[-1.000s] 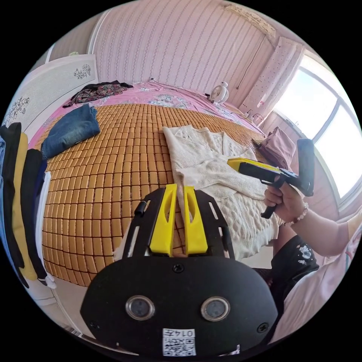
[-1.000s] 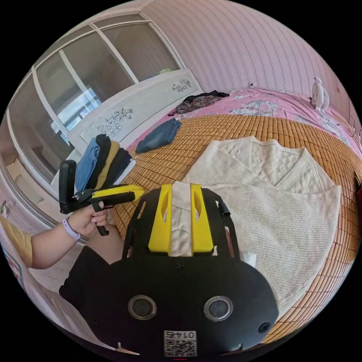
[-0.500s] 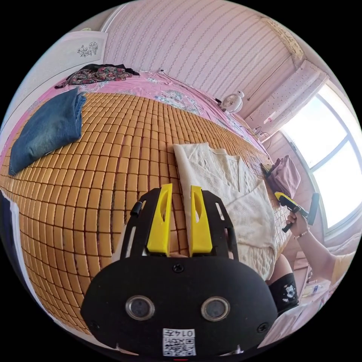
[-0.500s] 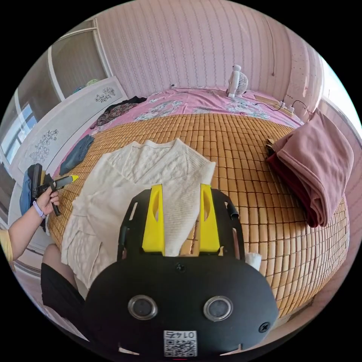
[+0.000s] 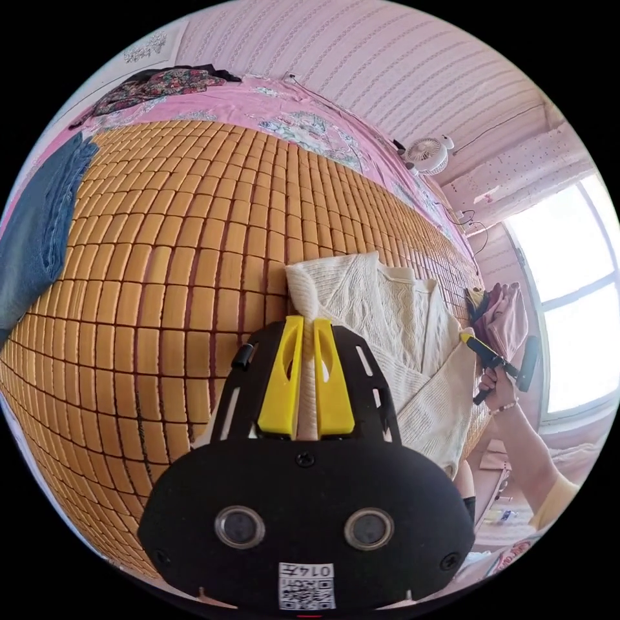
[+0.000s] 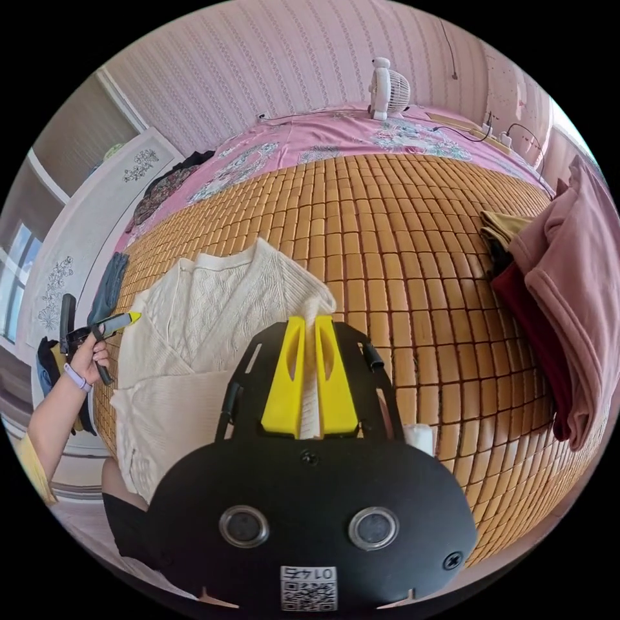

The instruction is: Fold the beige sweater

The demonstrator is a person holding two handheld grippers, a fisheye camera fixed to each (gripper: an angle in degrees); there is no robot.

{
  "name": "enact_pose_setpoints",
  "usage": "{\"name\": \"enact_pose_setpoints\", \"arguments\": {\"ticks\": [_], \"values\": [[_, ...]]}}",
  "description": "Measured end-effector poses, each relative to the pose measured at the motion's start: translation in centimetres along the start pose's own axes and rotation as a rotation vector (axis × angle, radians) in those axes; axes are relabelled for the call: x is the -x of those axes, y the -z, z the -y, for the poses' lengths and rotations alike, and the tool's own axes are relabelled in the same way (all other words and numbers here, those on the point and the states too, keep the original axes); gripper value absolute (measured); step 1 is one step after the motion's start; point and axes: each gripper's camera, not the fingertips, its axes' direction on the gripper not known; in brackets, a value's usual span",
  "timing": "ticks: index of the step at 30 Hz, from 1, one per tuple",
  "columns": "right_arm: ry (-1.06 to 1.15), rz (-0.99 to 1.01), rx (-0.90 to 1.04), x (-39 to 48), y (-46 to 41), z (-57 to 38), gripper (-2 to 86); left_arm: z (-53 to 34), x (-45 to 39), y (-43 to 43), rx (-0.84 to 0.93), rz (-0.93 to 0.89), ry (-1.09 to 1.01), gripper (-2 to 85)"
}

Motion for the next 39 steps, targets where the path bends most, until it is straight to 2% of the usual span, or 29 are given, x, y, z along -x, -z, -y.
{"name": "enact_pose_setpoints", "arguments": {"ticks": [2, 6, 9, 12, 15, 17, 19, 21, 24, 27, 30, 35, 37, 39], "values": [[-0.021, 0.028, -0.039, -0.3, 1.3, 0.6, 0.7, 0.0, -1.0, 1.7, -0.068, -0.006, -0.073, 0.7], [-0.026, 0.209, -0.217, -0.6, 6.6, -0.8, 0.3, -1.6, -2.0, 6.0, -0.173, -0.102, -0.189, 0.2], [0.092, 0.291, -0.312, 0.6, 10.6, -5.0, 0.5, -5.5, -2.6, 10.1, -0.229, -0.168, -0.317, 0.3], [0.232, 0.316, -0.330, 2.1, 14.7, -11.4, 1.2, -13.1, -2.4, 13.9, -0.273, -0.214, -0.431, 0.8], [0.307, 0.266, -0.225, 3.2, 16.6, -18.7, 2.6, -21.7, -0.5, 14.5, -0.177, -0.241, -0.360, 1.4], [0.247, 0.188, -0.106, 2.9, 15.7, -22.2, 3.2, -28.0, 1.5, 14.2, -0.136, -0.114, -0.233, 0.1], [0.184, 0.127, 0.042, 2.5, 14.7, -25.4, 2.9, -31.3, 2.6, 14.4, -0.124, -0.080, -0.147, -0.6], [0.161, 0.073, 0.043, 3.2, 15.0, -26.3, 2.5, -32.9, 2.4, 15.0, -0.121, -0.070, -0.124, -0.8], [0.196, 0.097, -0.017, 6.2, 15.4, -25.5, 1.8, -33.4, -0.8, 15.6, -0.144, -0.050, -0.197, -1.0], [0.346, 0.149, -0.014, 12.0, 13.8, -23.2, 1.2, -32.8, -5.9, 13.4, -0.104, -0.096, -0.307, -1.0], [0.515, 0.109, 0.056, 19.8, 10.3, -20.5, 0.5, -32.8, -12.3, 8.9, -0.044, -0.155, -0.472, -1.0], [0.757, -0.031, 0.097, 32.2, 4.7, -16.7, -0.1, -34.4, -20.5, 0.1, 0.121, -0.010, -0.668, -1.0], [0.864, -0.107, 0.211, 36.7, 1.1, -15.0, -0.2, -35.4, -21.3, -2.5, 0.202, 0.078, -0.700, -1.0], [0.917, -0.183, 0.372, 38.8, -2.7, -14.4, -0.2, -36.5, -21.1, -3.2, 0.175, 0.078, -0.704, -1.0]]}}
